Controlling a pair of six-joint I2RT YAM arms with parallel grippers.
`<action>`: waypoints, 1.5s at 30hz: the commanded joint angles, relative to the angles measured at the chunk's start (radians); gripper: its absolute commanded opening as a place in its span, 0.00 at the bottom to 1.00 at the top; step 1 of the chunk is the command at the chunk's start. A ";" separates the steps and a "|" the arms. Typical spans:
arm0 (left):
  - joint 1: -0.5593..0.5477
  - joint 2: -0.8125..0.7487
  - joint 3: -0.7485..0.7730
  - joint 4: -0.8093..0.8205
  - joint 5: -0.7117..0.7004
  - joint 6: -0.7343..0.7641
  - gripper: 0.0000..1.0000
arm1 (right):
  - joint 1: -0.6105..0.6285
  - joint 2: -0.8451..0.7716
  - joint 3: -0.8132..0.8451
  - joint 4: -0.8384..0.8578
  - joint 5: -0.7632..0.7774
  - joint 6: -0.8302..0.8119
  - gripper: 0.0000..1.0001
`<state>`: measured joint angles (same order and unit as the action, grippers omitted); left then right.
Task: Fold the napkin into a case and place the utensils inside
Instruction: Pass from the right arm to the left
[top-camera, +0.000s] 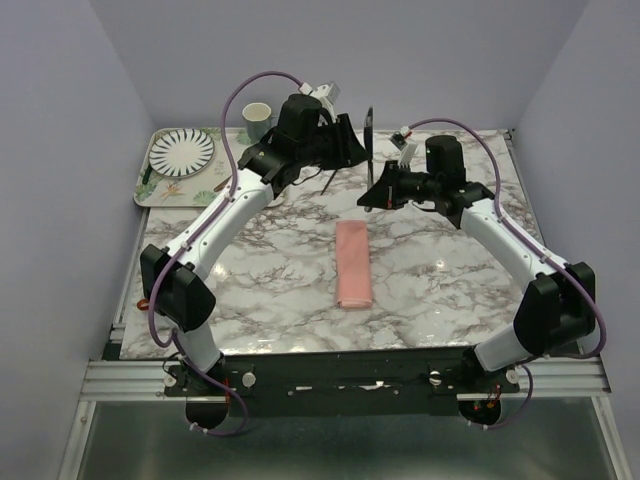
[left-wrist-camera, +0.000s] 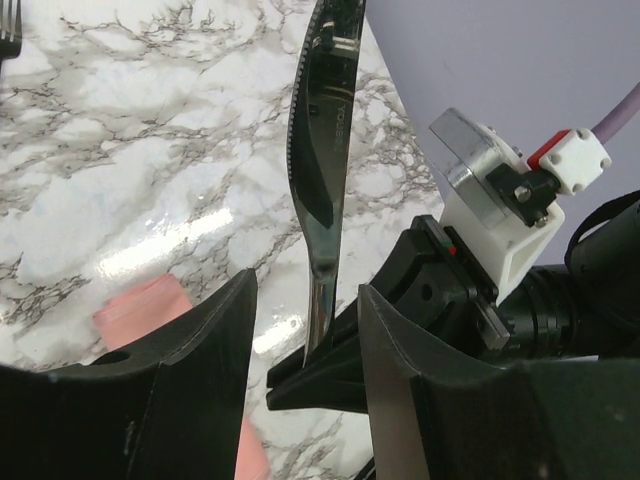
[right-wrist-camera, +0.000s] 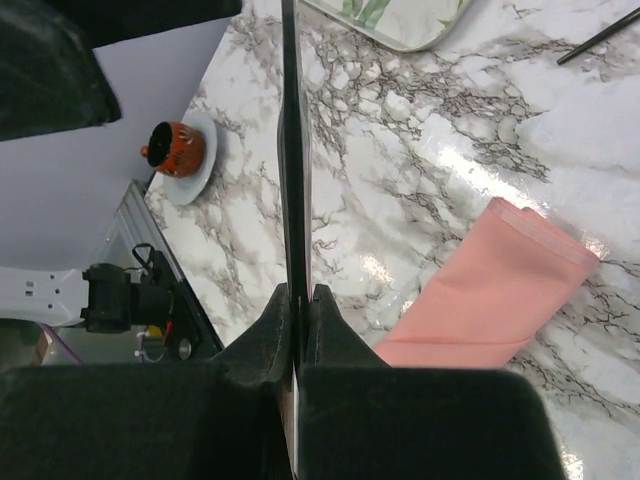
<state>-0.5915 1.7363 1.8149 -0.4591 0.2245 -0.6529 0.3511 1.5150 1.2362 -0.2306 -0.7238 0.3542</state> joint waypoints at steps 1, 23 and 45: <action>-0.013 0.034 0.052 -0.012 -0.030 -0.019 0.54 | 0.019 -0.053 -0.012 0.011 0.021 -0.029 0.01; -0.036 0.098 0.109 -0.029 -0.036 -0.056 0.34 | 0.035 -0.030 0.002 -0.007 0.073 -0.040 0.01; -0.022 0.161 0.074 -0.122 -0.180 -0.071 0.00 | -0.023 -0.055 -0.035 -0.136 0.083 -0.103 0.82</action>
<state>-0.6212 1.8610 1.9064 -0.5312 0.1387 -0.7193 0.3698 1.4910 1.2327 -0.2790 -0.6552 0.2928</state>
